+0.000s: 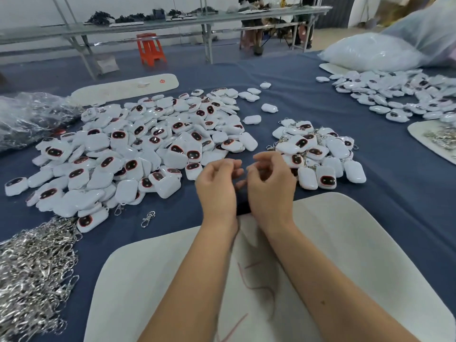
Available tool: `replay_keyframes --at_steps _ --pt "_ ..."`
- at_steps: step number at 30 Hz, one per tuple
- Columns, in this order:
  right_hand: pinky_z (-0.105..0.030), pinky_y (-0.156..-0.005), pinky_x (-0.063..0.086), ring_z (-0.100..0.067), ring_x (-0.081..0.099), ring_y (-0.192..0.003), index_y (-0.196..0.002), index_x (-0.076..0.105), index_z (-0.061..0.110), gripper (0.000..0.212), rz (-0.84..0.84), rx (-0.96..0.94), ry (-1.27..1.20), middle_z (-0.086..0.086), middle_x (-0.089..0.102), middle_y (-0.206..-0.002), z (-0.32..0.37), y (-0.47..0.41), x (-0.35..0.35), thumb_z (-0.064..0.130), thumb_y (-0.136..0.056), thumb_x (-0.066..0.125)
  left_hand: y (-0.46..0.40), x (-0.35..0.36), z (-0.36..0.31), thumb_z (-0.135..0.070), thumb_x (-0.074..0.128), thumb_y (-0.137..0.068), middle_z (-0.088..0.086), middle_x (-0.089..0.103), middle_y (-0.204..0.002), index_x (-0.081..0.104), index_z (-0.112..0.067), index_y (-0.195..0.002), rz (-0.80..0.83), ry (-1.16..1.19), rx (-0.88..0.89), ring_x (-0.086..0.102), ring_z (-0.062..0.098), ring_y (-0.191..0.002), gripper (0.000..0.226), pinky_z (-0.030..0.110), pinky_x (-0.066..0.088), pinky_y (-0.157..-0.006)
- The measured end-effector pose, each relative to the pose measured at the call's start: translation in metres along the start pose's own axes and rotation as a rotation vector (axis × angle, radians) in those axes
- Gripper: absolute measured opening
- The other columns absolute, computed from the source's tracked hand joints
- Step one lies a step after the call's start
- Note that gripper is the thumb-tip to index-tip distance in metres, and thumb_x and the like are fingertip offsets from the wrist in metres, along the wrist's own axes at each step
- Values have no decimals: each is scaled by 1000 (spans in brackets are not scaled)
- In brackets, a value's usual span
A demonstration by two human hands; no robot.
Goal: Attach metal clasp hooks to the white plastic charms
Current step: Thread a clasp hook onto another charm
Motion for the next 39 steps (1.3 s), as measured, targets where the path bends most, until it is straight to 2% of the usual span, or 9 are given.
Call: replay_keyframes --at_steps 5,10,15,20,23,27,32,35,39 --pt "-39 -76 54 -16 63 -76 -101 69 15 10 296 -222 232 5 69 -82 34 27 45 10 -92 66 -4 -63 -39 -8 57 -94 0 73 -76 68 -12 -78 -128 -148 130 66 14 -68 19 23 52 -57" --pt "-42 -82 45 -27 54 -103 -112 64 15 19 813 -472 564 -1 59 -103 59 91 128 19 -93 60 -5 -141 -74 -14 59 -90 5 75 -83 69 -13 -80 -327 -403 233 72 28 -84 14 46 58 -85" --pt "-39 -77 47 -27 56 -100 -124 64 20 27 1002 -514 608 -4 52 -114 80 126 176 26 -98 63 3 -203 -94 -13 60 -88 -1 72 -78 71 -12 -82 -580 -473 254 68 20 -79 13 37 54 -75" --pt "-32 -70 37 -27 58 -94 -114 62 13 14 981 -539 690 -10 55 -118 88 130 193 22 -104 57 6 -212 -92 -13 58 -89 0 72 -88 70 -14 -88 -587 -521 274 68 21 -85 12 39 54 -80" --pt "-31 -71 36 -25 60 -100 -114 60 16 12 945 -575 724 -6 57 -119 86 131 192 20 -106 52 9 -211 -94 -11 61 -89 -5 69 -86 66 -18 -87 -605 -528 304 64 11 -79 9 24 48 -72" --pt "-35 -69 35 -26 50 -81 -95 48 18 13 857 -471 668 -2 61 -100 81 119 185 22 -108 47 12 -203 -101 -7 63 -88 -6 66 -86 65 -16 -90 -573 -593 359 61 7 -78 10 9 40 -65" --pt "-46 -73 52 -32 63 -73 -87 56 12 27 555 -15 131 -6 67 -74 55 78 144 30 -106 56 9 -167 -117 -4 59 -88 -5 68 -91 65 -18 -93 -444 -740 495 64 17 -84 15 33 52 -79" --pt "-38 -70 49 -20 60 -69 -83 66 12 25 561 -63 124 1 67 -68 47 64 128 29 -102 65 -3 -138 -119 -4 58 -89 -4 65 -99 65 -19 -93 -337 -885 502 62 20 -90 18 40 51 -86" --pt "-40 -80 52 -18 64 -82 -92 74 22 4 706 -309 335 8 73 -80 46 63 119 24 -93 72 -4 -104 -113 -4 57 -86 0 60 -105 68 -20 -97 -256 -1021 580 57 21 -101 22 32 45 -86"
Point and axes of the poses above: each hand's wrist, its own y-axis away from the middle knuckle, its own x-axis out of the palm, z = x × y, the point moved 10 cm from there along -y, towards the middle knuckle
